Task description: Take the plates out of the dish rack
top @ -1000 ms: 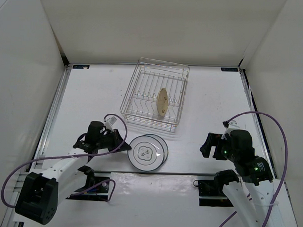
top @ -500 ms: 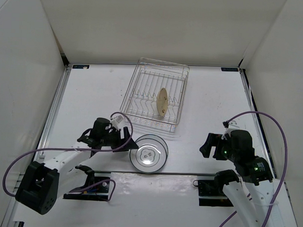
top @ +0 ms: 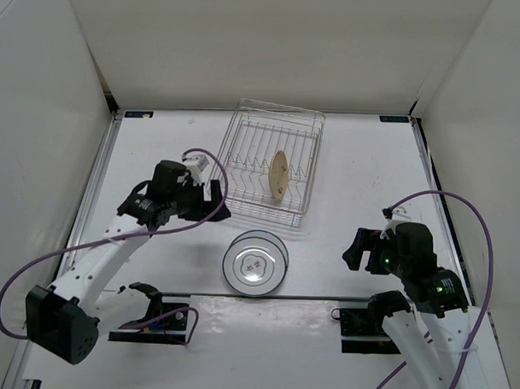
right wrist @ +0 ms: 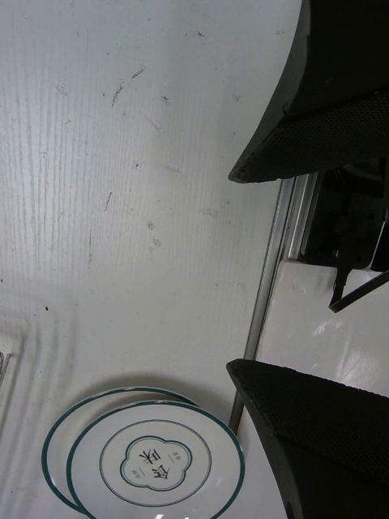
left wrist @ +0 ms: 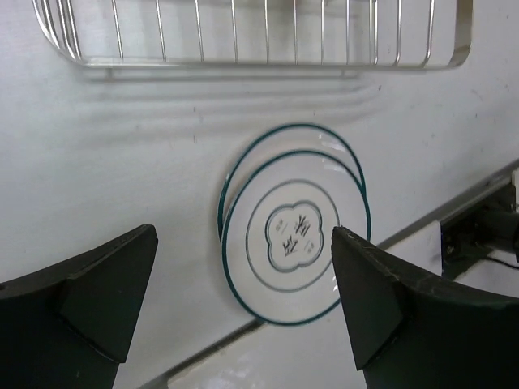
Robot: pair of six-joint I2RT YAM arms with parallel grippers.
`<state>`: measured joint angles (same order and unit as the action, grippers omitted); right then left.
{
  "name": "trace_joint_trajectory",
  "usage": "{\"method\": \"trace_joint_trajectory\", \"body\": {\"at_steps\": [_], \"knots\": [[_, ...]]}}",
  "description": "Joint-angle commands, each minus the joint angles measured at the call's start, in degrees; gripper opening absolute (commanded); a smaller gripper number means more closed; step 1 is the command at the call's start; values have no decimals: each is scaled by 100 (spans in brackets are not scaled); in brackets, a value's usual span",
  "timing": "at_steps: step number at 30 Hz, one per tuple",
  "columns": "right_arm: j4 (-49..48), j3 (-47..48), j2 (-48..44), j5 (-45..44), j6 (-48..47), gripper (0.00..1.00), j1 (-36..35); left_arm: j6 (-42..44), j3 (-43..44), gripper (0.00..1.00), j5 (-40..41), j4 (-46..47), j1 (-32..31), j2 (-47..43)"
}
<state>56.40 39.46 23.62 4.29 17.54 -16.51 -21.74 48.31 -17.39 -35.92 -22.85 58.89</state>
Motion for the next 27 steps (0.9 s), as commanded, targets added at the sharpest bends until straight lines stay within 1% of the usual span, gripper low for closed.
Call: {"method": "trace_joint_trajectory", "body": {"at_steps": [1,3,5,6,7,8,13,14,15,16,17,18,20,21,22,23,25,27], "knots": [[-217,-53,-15,54,-75,90,16,196,669,100,403,162,-132,559],[-217,-53,-33,54,-67,90,8,222,1126,100,490,409,-369,956],[-209,-61,-67,45,-58,90,8,336,1390,100,605,586,-605,1613],[-217,-53,-76,36,-66,90,16,406,1835,100,683,639,-667,1782],[-200,-53,-85,36,-58,90,17,494,1987,100,832,630,-720,1949],[-200,-61,-120,28,-58,90,8,538,2241,100,912,682,-912,2377],[-217,-44,-155,19,-49,90,16,890,2875,100,1395,1131,-1353,3056],[-209,-61,-147,10,-49,90,17,917,2998,100,1483,1131,-1380,3275],[-209,-44,-138,19,-32,90,17,960,3452,100,1597,1070,-1458,3486],[-209,-44,-138,10,-40,90,8,1048,3604,100,1659,922,-1502,3619],[-209,-53,-121,10,-40,90,-1,1101,3754,100,1721,807,-1520,3968],[-209,-53,-129,27,-58,90,16,1171,4147,100,1886,736,-1616,4085],[-200,-44,-138,19,-49,90,8,1382,4326,100,2141,675,-1713,4279],[-208,-53,-138,19,-49,90,8,1435,4527,100,2239,596,-1801,4567],[-209,-53,-138,10,-40,90,16,1557,4738,100,2309,534,-1828,4665],[-200,-44,-147,10,-58,90,8,1585,4896,100,2562,464,-1898,4832],[-209,-44,-173,19,-49,90,8,1672,5091,93,2844,402,-1986,5035],[-209,-53,-182,10,-40,90,-1,1725,5144,88,3222,349,-2039,5211]]}}
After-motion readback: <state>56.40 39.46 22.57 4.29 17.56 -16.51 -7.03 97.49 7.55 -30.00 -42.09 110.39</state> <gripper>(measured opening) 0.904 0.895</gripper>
